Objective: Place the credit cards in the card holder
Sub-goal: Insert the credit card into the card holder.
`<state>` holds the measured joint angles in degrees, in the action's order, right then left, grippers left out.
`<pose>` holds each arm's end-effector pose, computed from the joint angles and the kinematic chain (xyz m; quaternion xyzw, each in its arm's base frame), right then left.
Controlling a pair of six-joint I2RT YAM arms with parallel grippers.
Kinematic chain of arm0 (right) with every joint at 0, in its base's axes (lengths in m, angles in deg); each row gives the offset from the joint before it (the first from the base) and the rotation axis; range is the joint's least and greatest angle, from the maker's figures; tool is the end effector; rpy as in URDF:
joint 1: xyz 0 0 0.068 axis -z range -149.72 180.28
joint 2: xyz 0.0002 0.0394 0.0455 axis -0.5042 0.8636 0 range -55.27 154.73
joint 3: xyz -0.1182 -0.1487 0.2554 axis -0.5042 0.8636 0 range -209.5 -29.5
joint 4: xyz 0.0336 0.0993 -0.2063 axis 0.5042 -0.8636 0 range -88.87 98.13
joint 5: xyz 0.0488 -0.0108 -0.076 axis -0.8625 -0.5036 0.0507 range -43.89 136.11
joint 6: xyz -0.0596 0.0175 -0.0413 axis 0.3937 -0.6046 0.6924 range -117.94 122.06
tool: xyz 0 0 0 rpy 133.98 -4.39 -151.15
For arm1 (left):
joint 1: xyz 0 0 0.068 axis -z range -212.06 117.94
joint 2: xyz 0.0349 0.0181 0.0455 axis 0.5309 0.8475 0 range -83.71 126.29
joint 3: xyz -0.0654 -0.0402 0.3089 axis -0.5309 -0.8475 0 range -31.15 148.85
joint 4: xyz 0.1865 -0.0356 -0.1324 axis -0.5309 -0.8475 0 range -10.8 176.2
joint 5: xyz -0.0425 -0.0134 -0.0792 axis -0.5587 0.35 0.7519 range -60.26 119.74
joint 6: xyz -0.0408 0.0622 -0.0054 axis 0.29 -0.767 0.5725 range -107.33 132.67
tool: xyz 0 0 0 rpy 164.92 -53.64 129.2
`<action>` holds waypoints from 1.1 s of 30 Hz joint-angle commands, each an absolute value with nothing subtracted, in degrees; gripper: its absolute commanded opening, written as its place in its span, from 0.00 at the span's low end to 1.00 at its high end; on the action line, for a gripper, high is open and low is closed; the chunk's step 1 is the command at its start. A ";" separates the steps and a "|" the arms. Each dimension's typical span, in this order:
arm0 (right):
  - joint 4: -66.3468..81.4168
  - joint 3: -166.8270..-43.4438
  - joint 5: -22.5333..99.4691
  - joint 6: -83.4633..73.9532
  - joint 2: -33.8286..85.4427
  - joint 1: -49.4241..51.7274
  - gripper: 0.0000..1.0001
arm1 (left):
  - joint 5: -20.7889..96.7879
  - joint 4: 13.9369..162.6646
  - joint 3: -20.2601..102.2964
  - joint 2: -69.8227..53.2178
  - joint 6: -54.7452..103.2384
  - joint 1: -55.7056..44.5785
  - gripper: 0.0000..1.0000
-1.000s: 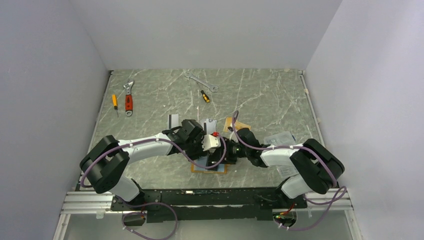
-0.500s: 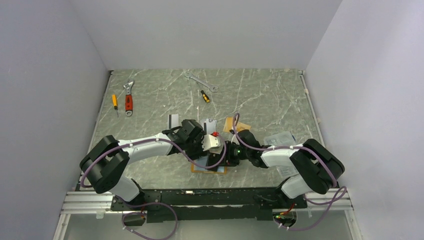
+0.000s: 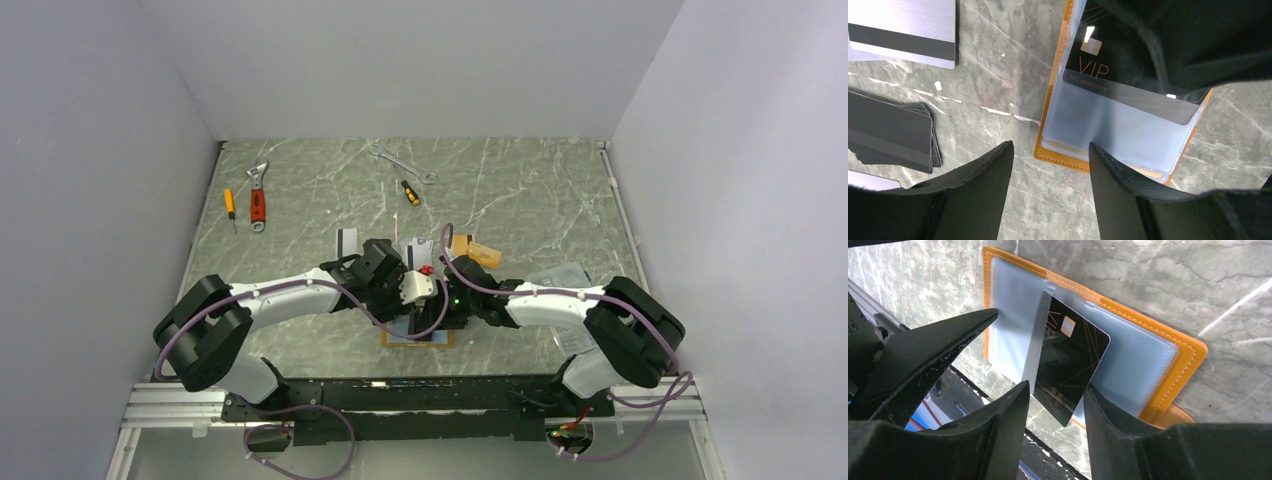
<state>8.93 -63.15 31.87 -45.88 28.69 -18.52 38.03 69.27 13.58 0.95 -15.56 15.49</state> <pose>0.1575 0.2033 0.1947 -0.0499 0.9307 0.3339 0.1412 0.1735 -0.2031 0.2186 0.6034 0.7418 -0.1160 0.2689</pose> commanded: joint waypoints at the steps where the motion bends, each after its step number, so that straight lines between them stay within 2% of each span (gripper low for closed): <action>1: 4.29 -64.16 38.18 -45.49 30.14 -20.12 0.49 | 40.01 66.70 12.55 -0.99 -14.74 14.50 0.63; 10: 1.82 -66.58 43.09 -46.11 30.68 -23.07 0.65 | 50.63 60.54 16.52 -3.62 -14.22 2.04 0.63; 15: -3.85 -71.25 48.30 -45.60 32.03 -26.21 0.78 | 54.51 56.91 17.88 -6.39 -14.50 -3.67 0.66; 19: -10.87 -76.96 52.61 -45.96 36.27 -28.88 0.85 | 56.66 51.57 21.42 -6.65 -14.32 -8.76 0.66; 25: -18.99 -84.67 56.94 -47.23 43.76 -32.47 0.88 | 57.89 48.10 21.81 -10.51 -15.45 -15.93 0.65; 33: -26.32 -93.92 60.02 -47.84 51.50 -35.39 0.91 | 59.02 47.08 18.97 -13.89 -17.41 -20.80 0.64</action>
